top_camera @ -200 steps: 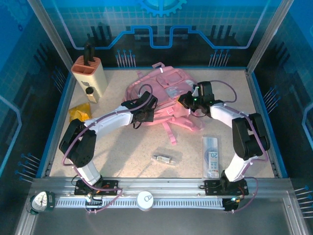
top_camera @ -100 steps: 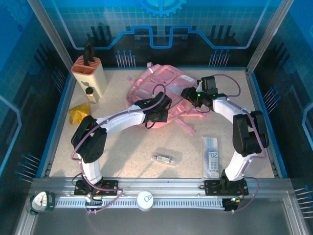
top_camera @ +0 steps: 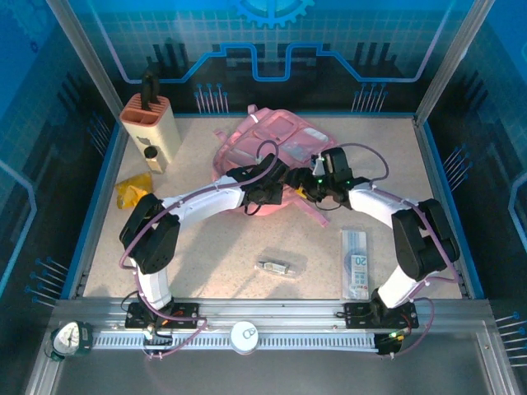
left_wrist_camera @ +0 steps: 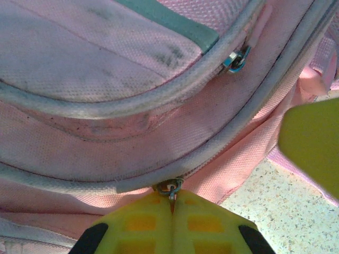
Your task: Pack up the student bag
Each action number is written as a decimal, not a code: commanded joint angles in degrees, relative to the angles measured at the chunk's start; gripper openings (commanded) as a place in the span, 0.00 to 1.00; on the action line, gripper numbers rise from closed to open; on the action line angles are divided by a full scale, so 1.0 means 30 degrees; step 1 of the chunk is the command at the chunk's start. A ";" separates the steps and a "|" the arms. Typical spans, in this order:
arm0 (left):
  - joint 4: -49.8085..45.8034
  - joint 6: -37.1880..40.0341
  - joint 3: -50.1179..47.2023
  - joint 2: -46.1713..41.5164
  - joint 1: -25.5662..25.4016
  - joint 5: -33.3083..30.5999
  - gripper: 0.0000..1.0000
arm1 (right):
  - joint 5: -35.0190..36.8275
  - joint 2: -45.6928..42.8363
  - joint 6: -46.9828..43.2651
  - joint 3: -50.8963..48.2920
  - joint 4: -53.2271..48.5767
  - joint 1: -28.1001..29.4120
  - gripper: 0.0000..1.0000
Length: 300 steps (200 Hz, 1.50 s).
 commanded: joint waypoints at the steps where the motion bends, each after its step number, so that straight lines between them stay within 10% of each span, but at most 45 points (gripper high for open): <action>1: 0.0864 0.0287 0.0013 -0.0646 0.0128 -0.0037 0.00 | 0.0020 0.0410 0.1932 -0.0546 0.2218 0.0342 0.59; 73: 0.0965 0.0317 -0.0017 -0.0658 0.0127 0.0251 0.00 | 0.1340 0.1540 0.2943 0.0537 0.2454 0.0967 0.54; 159: -0.0152 0.2733 -0.0676 -0.1276 0.0914 0.0341 0.00 | 0.2341 0.2753 0.0493 0.1562 0.0854 -0.0135 0.00; 232: -0.1455 0.4854 -0.2924 -0.2246 0.4179 -0.0252 0.00 | 0.1550 0.1944 -0.2527 0.2669 -0.1540 -0.2234 0.00; 300: 0.0111 0.2479 -0.2789 -0.2228 0.1982 0.2761 0.00 | 0.1740 0.4901 -0.4696 0.8026 -0.5317 -0.2732 0.11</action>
